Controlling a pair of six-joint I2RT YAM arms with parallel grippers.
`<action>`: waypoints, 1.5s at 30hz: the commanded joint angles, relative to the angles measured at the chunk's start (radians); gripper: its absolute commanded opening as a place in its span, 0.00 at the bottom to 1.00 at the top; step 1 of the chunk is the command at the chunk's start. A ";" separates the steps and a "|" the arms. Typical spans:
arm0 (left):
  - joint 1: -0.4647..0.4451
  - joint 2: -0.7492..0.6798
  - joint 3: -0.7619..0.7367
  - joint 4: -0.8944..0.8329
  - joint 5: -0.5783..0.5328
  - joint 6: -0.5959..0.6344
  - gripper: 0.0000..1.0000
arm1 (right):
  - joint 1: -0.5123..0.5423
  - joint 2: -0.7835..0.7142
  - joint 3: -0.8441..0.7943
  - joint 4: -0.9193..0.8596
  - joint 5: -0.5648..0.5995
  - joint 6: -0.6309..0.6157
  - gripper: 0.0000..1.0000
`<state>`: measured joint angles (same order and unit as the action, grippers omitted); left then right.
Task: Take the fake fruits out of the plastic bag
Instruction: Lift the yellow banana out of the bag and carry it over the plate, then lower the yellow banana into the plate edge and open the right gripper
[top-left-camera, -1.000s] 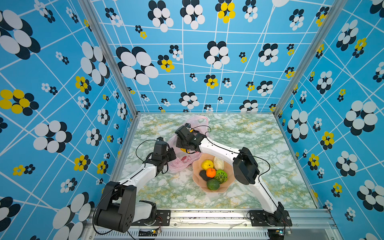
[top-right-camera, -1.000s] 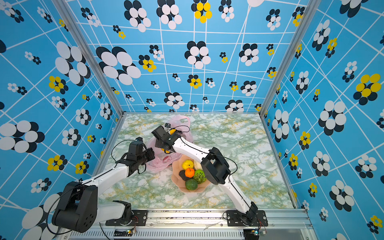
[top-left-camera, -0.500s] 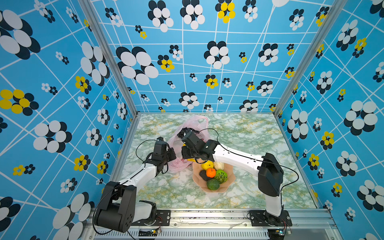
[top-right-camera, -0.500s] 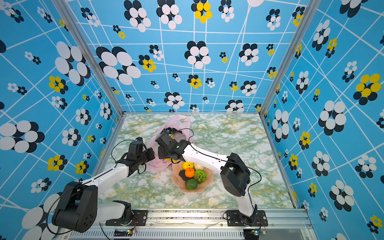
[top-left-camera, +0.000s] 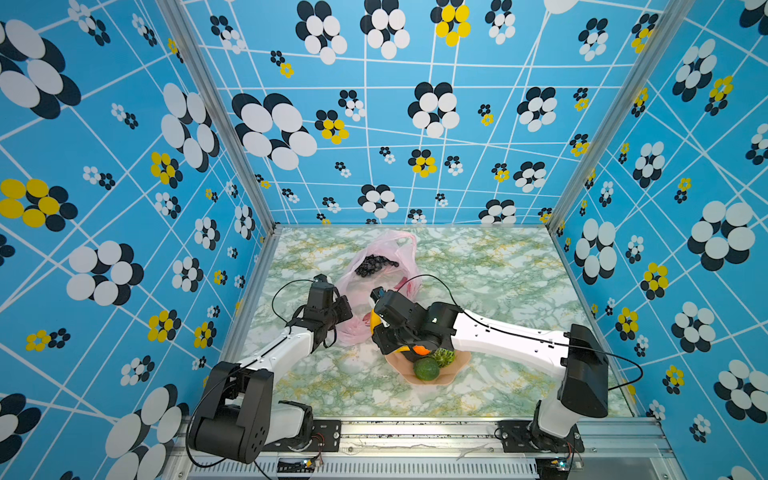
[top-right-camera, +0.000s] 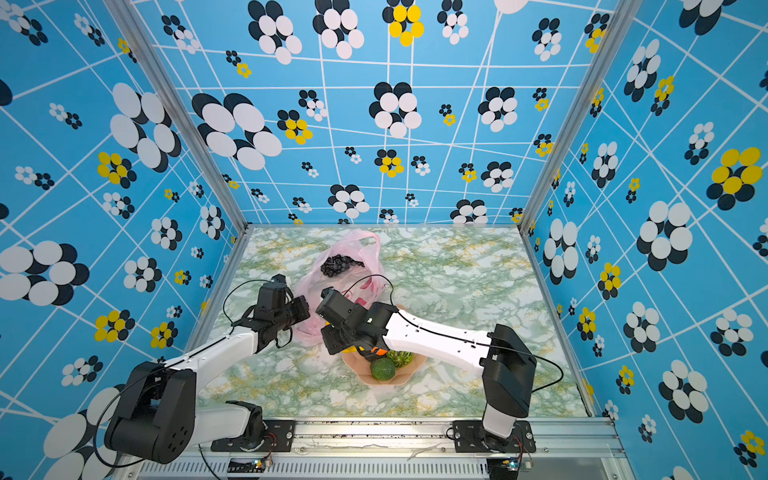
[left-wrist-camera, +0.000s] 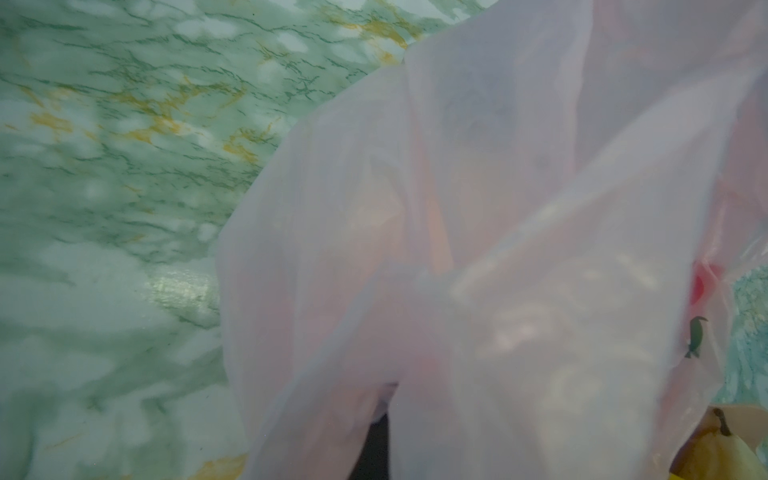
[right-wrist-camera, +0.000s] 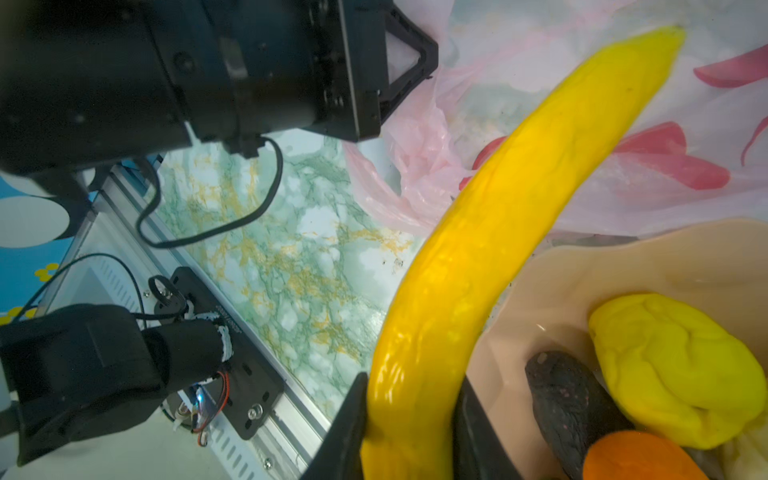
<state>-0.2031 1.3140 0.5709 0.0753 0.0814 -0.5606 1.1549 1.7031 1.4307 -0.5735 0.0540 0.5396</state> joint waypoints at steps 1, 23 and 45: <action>0.008 0.010 0.016 0.008 0.000 0.012 0.00 | 0.039 -0.048 -0.019 -0.095 0.041 -0.028 0.29; 0.009 0.004 0.015 0.006 0.001 0.014 0.00 | 0.074 -0.067 -0.183 -0.080 0.055 0.054 0.29; 0.010 0.005 0.018 0.006 0.001 0.014 0.00 | 0.029 0.011 -0.199 -0.033 0.068 0.051 0.29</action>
<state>-0.2024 1.3167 0.5709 0.0753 0.0814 -0.5602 1.1893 1.6947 1.2366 -0.6167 0.0994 0.5873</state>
